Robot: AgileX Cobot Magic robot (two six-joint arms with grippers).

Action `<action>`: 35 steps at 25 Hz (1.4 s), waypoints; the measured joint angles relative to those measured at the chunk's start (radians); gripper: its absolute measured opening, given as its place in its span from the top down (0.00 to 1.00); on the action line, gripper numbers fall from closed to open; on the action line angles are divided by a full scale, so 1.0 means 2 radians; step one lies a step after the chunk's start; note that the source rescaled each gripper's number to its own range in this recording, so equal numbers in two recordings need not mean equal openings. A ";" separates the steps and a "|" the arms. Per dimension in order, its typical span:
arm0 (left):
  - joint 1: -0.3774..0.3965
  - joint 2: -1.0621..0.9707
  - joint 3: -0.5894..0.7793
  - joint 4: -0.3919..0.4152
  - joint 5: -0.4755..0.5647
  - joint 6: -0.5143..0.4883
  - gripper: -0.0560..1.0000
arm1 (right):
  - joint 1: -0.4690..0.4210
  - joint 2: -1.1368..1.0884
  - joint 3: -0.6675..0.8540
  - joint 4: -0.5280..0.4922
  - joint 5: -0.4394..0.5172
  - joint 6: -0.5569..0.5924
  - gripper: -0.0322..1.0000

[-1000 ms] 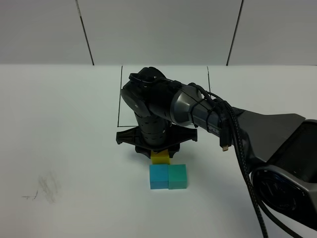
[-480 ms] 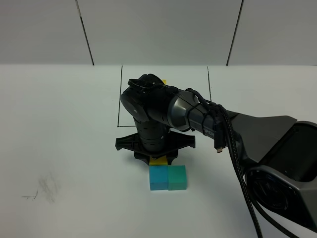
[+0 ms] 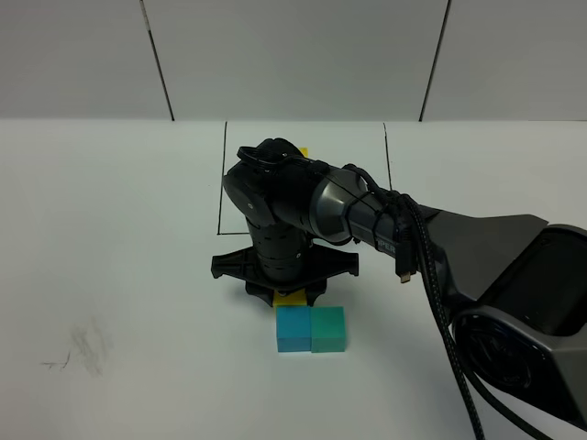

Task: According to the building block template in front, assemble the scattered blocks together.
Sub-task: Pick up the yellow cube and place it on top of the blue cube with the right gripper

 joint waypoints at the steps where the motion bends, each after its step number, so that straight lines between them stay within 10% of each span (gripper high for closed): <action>1: 0.000 0.000 0.000 0.000 0.000 0.000 0.22 | 0.000 0.000 0.000 0.000 0.000 0.000 0.70; 35: 0.000 0.000 0.000 0.000 0.000 0.000 0.22 | 0.000 0.006 0.000 -0.008 0.008 0.002 0.70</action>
